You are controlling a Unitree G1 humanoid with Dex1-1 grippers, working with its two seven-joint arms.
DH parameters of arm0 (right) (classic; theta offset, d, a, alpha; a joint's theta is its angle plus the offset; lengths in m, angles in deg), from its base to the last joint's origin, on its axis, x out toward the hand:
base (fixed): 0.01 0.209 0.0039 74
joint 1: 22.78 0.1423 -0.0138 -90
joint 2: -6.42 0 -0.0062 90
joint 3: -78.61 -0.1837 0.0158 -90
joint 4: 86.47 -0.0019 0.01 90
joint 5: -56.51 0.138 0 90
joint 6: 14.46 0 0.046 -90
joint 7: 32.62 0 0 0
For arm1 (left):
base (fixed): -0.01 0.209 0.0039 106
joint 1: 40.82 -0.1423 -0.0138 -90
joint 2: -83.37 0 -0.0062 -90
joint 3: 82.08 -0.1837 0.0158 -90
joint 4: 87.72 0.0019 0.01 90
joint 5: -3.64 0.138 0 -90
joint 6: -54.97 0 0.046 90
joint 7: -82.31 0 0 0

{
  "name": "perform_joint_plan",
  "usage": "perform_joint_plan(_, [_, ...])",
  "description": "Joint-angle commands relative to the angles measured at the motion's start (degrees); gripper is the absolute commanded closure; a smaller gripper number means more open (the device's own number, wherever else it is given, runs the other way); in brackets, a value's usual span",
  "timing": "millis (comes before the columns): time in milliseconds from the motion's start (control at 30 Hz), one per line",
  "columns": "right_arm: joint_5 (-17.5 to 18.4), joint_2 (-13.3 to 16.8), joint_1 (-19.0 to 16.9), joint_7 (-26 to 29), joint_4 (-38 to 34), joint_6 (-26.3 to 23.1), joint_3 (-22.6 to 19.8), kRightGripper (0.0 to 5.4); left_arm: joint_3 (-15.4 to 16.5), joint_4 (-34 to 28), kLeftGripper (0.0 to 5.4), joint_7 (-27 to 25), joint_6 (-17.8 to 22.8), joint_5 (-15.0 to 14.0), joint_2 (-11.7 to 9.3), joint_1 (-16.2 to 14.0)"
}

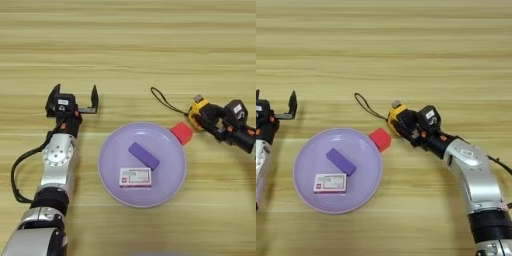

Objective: Move the objects on the table

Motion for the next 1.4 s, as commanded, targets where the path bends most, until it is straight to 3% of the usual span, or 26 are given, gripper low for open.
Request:
perform_joint_plan(33, [1.01, 0.32, 1.41, -0.54, -4.63, -0.71, -0.54, 3.0, -0.13, 0.86, 0.0, 0.2, -0.22, 0.47, 0.05, 0.92])
perform_joint_plan(300, [1.56, -0.18, -0.15, -0.71, -13.23, -2.25, 1.16, 3.0, -0.23, 0.98, 0.0, 0.36, -0.47, 0.57, 0.22, 0.91])
perform_joint_plan(633, [2.47, -1.62, -1.38, 0.82, -19.31, -5.4, 7.84, 3.0, -0.29, 1.3, 0.0, 0.43, -0.82, 0.62, 0.31, 0.87])
perform_joint_plan(900, [2.45, -3.9, -2.02, 2.87, -14.91, -6.43, 13.29, 3.0, -0.41, 0.95, 0.0, 0.56, -0.82, 0.74, 0.49, 0.62])
perform_joint_plan(1033, [2.19, -3.6, -2.0, 4.6, -12.72, -6.37, 14.93, 3.0, -0.45, 0.79, 0.0, 0.59, -0.78, 0.78, 0.53, 0.56])
perform_joint_plan(1400, [0.03, -3.79, -0.79, 5.04, -5.01, -3.5, 14.71, 3.0, -0.45, 0.39, 0.0, 0.67, -0.73, 1.06, 0.76, 0.37])
